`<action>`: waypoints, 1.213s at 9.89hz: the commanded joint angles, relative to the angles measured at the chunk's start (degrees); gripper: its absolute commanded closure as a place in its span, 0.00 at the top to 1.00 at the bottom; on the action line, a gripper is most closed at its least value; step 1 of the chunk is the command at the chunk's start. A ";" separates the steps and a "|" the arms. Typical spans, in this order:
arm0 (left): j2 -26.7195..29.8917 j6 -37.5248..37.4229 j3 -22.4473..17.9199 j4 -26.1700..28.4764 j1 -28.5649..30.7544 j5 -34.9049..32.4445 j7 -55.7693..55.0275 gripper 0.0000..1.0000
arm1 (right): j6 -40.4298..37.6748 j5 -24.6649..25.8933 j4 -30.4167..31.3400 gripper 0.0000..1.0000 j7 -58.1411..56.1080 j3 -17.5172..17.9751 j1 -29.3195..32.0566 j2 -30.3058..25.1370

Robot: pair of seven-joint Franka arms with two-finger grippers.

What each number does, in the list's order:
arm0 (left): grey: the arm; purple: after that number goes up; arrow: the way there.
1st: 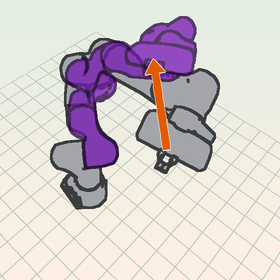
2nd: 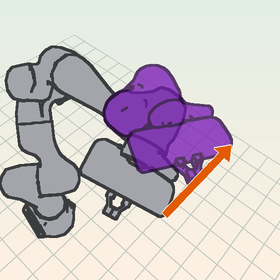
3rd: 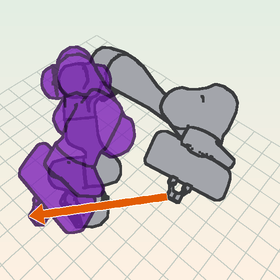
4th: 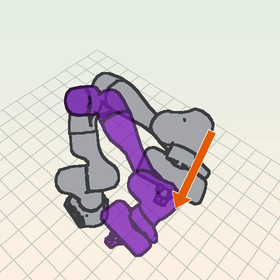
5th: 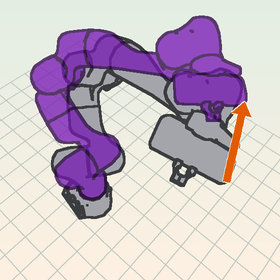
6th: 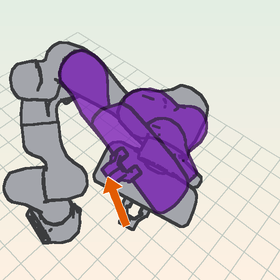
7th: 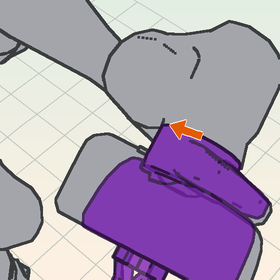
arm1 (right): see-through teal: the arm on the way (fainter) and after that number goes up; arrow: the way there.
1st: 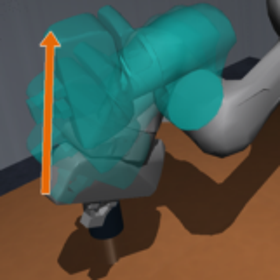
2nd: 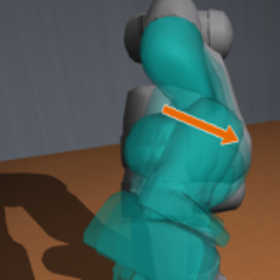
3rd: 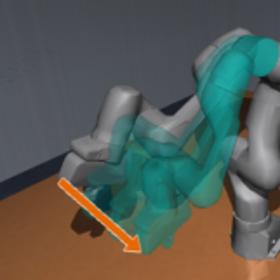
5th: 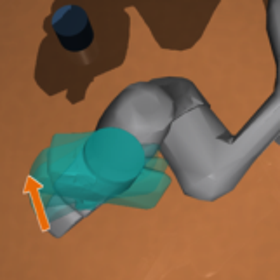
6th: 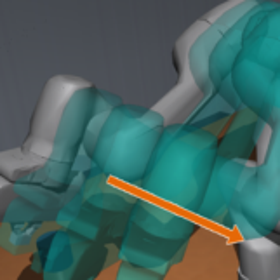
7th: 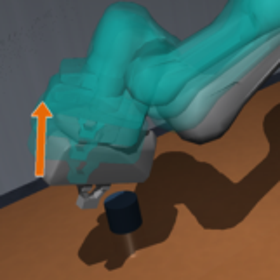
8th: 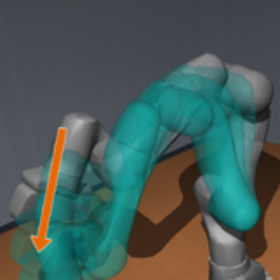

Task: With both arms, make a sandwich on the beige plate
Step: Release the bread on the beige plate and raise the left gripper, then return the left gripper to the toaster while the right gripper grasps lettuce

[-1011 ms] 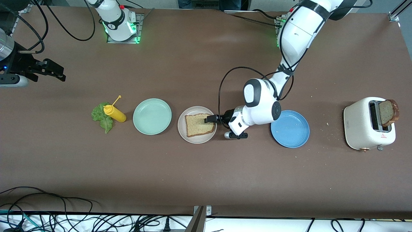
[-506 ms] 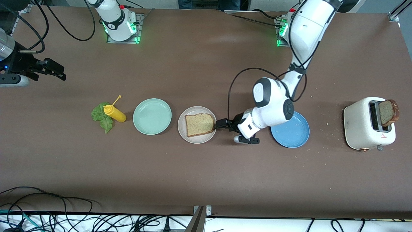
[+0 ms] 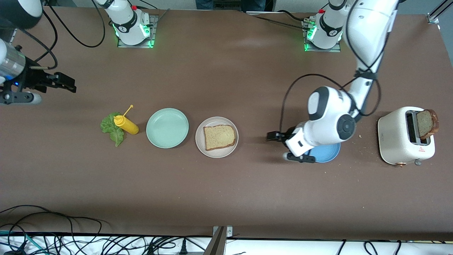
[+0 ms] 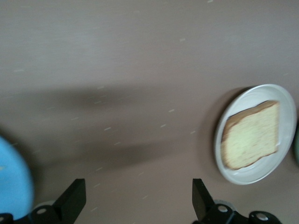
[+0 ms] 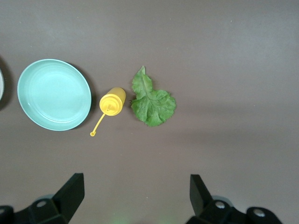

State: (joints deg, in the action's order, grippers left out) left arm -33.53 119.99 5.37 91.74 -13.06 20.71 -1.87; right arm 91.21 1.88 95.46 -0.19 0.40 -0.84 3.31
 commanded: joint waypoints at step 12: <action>9.71 -28.21 -0.18 -8.66 10.69 -24.75 -1.21 1.00 | 37.71 -5.30 20.29 1.00 -0.34 -4.36 1.80 16.18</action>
State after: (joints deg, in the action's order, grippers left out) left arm -24.17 95.92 4.70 86.27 -2.96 -1.98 -2.98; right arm 126.70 -1.15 115.91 -0.19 -4.10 0.18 17.51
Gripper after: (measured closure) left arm 0.000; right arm 0.000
